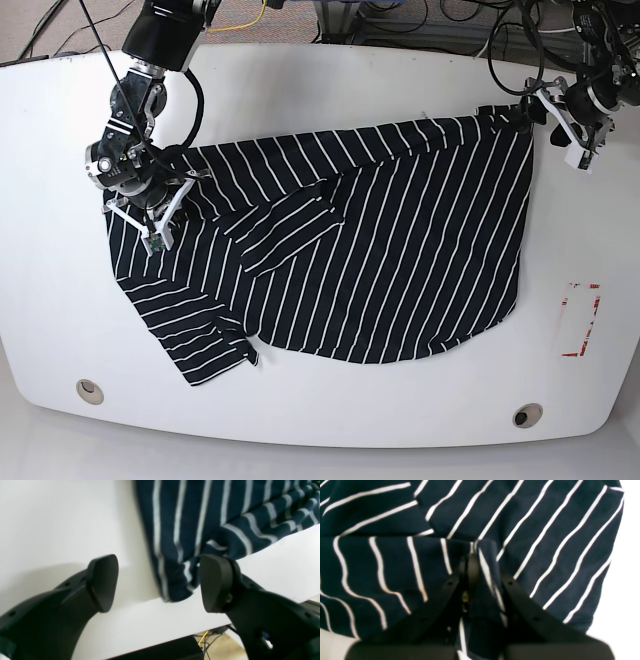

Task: Layout the t-shirt on the table in an organized manner, then fold the t-shirt properly
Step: 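Pinch the shirt edge with both grippers and pull it taut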

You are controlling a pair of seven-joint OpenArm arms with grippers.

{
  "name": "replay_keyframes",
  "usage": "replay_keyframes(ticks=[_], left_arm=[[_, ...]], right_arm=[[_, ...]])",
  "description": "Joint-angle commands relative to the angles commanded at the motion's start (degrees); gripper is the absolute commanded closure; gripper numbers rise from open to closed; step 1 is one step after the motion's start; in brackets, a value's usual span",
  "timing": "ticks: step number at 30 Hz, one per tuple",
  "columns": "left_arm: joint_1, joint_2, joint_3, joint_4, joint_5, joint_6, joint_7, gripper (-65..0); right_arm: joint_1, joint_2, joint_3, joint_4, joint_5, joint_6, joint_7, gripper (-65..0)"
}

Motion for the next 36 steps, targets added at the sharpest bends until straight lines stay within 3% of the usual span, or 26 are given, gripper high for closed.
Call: replay_keyframes(ticks=[12, 16, 20, 23, 36], left_arm=[[-1.7, -0.2, 3.8, -6.8, -0.1, 0.0, -0.1, -47.5], [-1.7, -0.2, 5.5, -6.7, 0.2, 0.0, -0.1, -35.6], [-1.7, -0.3, 5.8, -6.7, 0.2, 0.0, 0.0, -12.6], [-1.9, -0.6, 5.8, -6.5, 0.2, 0.0, 0.0, -0.7], [-4.9, -6.2, 6.0, 11.9, 0.3, 0.0, 0.8, -0.8]], right_arm=[[-0.4, 0.3, 0.1, 0.3, 0.0, 0.0, 0.0, -0.5], [-0.4, 0.3, 0.1, 0.3, 0.0, 0.0, 0.0, -0.5], [-0.4, 0.1, 0.1, 0.4, 0.0, 0.0, 0.0, -0.5], [-0.4, 0.1, 0.1, 1.1, 0.0, 0.0, 0.0, -0.5], [0.2, -0.6, 0.2, 12.5, 0.0, 0.0, -8.4, -0.3]])
